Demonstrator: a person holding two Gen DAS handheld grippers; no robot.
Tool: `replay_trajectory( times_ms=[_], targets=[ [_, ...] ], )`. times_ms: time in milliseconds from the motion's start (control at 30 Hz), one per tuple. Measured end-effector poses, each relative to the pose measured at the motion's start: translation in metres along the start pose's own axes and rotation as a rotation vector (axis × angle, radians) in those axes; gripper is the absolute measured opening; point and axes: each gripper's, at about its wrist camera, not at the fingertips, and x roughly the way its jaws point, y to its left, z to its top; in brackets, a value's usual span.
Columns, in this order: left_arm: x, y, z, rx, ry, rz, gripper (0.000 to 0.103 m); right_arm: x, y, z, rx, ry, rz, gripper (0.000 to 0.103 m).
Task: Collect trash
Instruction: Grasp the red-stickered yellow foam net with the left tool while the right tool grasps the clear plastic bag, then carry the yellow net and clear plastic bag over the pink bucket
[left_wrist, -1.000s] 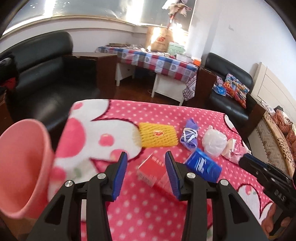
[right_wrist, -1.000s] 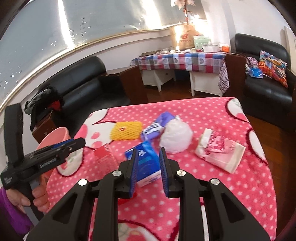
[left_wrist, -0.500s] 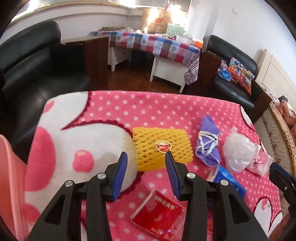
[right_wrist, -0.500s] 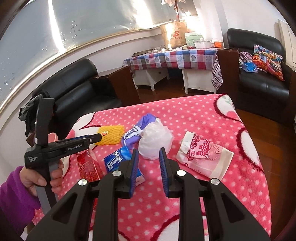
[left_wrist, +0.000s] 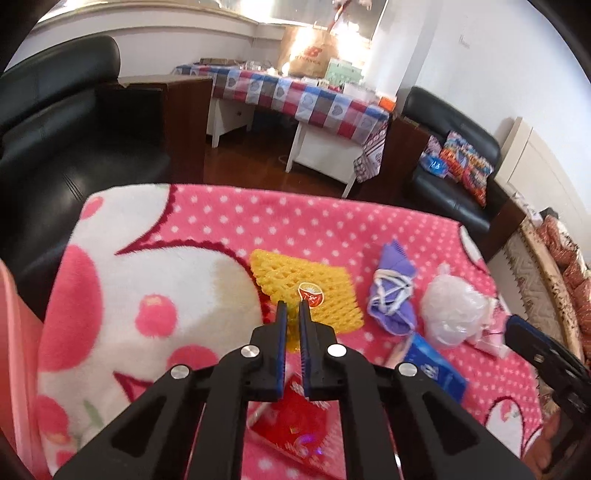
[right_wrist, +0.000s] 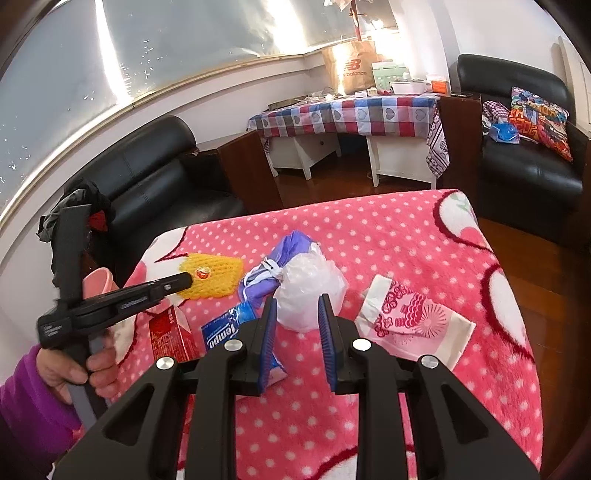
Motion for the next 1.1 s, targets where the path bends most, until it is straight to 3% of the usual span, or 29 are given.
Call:
replay_trajectory(
  times_ms=[67, 100, 467, 533, 567, 667, 1100],
  targets=[
    [-0.014, -0.002, -0.002, -0.006, -0.03, -0.012, 0.005, 0.004, -0.001, 0.002, 0.003, 0.003, -0.003, 0.041],
    [-0.021, -0.003, -0.004, -0.007, -0.043, -0.017, 0.005, 0.006, -0.001, 0.004, 0.005, -0.001, -0.009, 0.043],
    [-0.071, 0.005, -0.029, -0.05, -0.101, -0.029, 0.005, 0.034, 0.004, 0.012, -0.032, 0.032, -0.076, 0.043],
    [-0.076, 0.007, -0.032, -0.053, -0.104, -0.026, 0.005, 0.037, 0.001, 0.01, -0.017, 0.044, -0.079, 0.037],
    [-0.078, 0.008, -0.033, -0.055, -0.104, -0.024, 0.005, 0.038, -0.001, 0.008, -0.009, 0.051, -0.081, 0.02],
    [-0.083, 0.008, -0.038, -0.056, -0.108, -0.014, 0.005, 0.036, -0.005, 0.005, 0.018, 0.052, -0.076, 0.01],
    [-0.124, 0.002, -0.056, -0.047, -0.156, 0.004, 0.005, -0.018, 0.019, -0.001, -0.013, -0.037, -0.05, 0.007]
  ],
)
